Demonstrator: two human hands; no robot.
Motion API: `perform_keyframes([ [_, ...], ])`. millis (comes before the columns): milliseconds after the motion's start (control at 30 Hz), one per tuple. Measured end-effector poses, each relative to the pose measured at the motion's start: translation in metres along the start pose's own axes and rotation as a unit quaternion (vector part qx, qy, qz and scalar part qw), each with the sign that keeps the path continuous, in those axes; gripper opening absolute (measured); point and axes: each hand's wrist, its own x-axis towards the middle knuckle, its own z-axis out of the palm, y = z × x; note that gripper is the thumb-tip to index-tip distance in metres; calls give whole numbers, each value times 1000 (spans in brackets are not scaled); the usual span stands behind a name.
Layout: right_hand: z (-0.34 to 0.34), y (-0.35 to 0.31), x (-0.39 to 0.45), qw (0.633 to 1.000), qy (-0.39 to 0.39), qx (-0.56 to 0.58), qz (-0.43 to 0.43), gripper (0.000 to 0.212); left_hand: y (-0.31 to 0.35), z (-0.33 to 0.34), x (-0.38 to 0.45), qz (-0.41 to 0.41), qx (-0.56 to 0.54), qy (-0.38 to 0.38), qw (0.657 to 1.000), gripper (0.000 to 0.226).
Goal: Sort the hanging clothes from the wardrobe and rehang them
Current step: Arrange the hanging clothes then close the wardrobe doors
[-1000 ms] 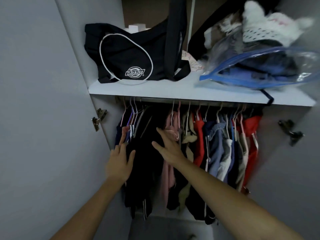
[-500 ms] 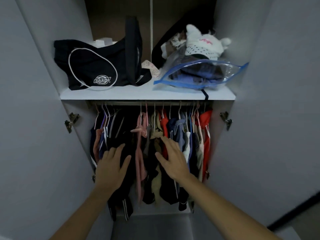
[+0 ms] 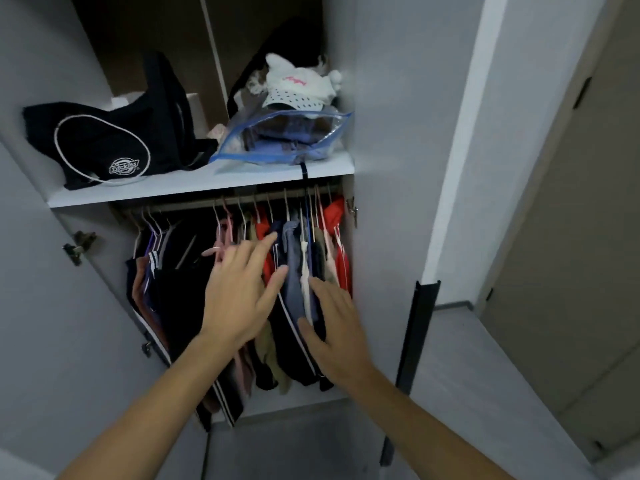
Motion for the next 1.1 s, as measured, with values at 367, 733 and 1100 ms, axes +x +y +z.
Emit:
perform_keyframes([
  [367, -123, -24, -53, 963, 262, -56, -18, 66, 202, -65, 116, 350, 23, 197, 915, 56],
  [733, -104, -20, -41, 963, 185, 108, 163, 82, 197, -44, 172, 339, 142, 197, 909, 61],
  [1100, -28, -43, -23, 985, 150, 65, 57, 50, 81, -75, 150, 313, 148, 230, 909, 63],
])
